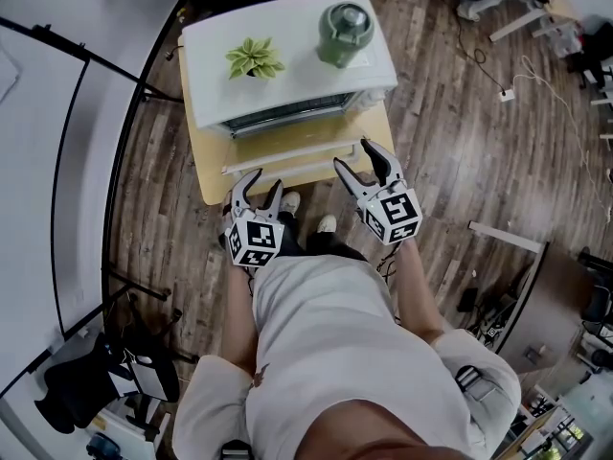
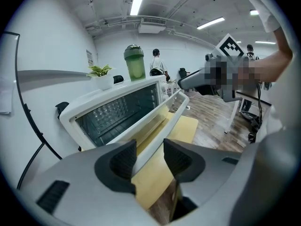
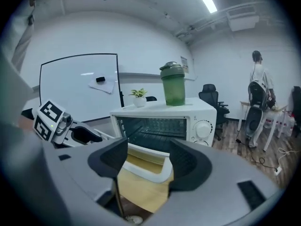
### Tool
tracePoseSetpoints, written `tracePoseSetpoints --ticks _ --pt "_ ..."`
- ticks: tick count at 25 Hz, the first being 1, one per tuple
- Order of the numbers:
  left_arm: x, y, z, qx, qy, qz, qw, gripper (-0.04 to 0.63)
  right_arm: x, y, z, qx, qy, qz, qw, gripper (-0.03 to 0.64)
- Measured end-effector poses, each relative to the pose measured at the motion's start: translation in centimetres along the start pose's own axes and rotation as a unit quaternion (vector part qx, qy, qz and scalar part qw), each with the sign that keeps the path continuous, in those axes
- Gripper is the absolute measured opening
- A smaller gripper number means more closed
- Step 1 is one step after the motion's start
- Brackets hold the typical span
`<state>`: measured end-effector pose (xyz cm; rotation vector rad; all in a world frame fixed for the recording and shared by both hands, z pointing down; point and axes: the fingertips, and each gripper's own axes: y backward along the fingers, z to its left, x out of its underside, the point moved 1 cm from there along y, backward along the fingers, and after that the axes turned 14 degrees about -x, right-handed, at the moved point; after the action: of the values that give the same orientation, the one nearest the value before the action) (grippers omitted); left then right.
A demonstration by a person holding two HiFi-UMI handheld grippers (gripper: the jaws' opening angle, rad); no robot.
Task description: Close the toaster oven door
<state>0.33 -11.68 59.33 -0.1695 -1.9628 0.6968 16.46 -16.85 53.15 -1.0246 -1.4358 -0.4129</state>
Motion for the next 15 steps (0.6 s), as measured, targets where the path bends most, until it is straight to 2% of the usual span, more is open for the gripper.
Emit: tracePoseSetpoints --ticks 15 --pt "-2.4 -0.8 2.4 -0.014 0.01 -0.021 0.9996 0.179 0.1 -2.1 1.8 -0.036 0.066 0.045 0.996 0.268"
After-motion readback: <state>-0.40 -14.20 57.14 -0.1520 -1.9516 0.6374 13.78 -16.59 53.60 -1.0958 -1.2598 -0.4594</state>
